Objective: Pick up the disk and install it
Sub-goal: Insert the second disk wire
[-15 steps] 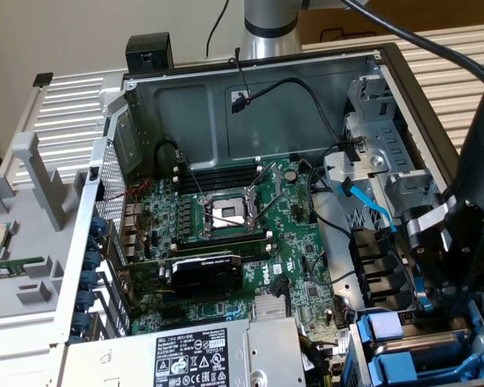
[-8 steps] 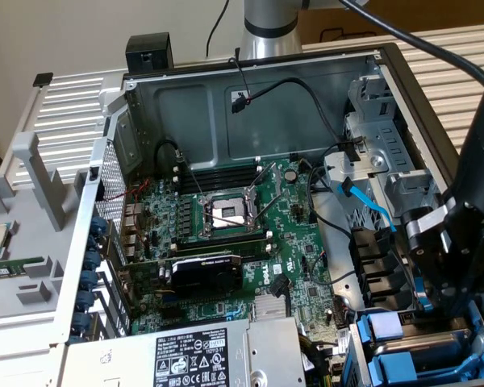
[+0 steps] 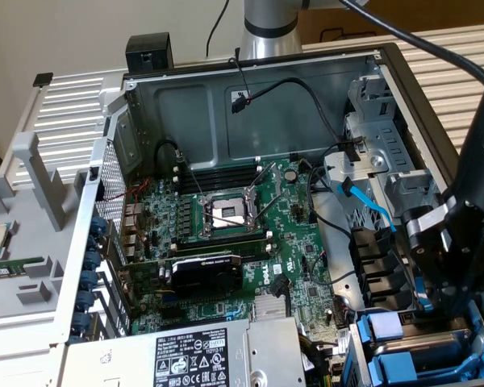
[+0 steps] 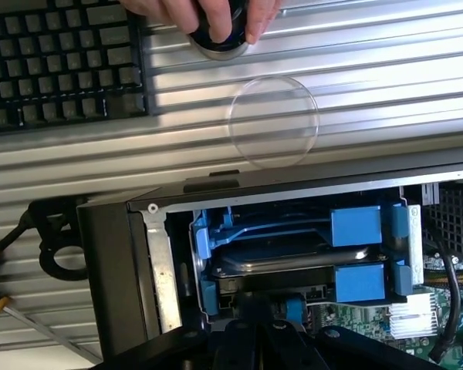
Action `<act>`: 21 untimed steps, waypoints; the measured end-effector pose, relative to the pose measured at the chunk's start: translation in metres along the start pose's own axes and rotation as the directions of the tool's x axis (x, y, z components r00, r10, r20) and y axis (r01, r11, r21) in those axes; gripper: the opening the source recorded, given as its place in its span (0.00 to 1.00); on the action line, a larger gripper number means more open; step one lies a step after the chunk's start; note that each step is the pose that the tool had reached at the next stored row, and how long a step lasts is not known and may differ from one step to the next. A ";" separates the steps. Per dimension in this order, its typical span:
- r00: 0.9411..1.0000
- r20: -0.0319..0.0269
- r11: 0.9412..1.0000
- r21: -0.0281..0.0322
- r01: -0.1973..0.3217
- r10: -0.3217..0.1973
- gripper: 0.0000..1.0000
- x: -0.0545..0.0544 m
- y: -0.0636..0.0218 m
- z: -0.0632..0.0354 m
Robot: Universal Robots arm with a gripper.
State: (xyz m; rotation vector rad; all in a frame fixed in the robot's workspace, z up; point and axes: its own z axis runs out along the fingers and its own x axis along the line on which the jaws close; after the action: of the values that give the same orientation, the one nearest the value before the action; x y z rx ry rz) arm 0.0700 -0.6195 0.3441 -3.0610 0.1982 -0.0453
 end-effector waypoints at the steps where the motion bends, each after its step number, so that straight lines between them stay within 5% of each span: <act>1: 1.000 0.000 1.000 0.000 0.000 0.000 0.11 0.000 -0.0001 -0.0020; 21: 1.000 0.000 1.000 0.000 0.000 0.000 0.11 -0.017 0.0015 -0.0098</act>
State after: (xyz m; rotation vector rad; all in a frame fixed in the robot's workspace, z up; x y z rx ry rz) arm 0.0529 -0.6195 0.3533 -3.0613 0.1980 -0.0451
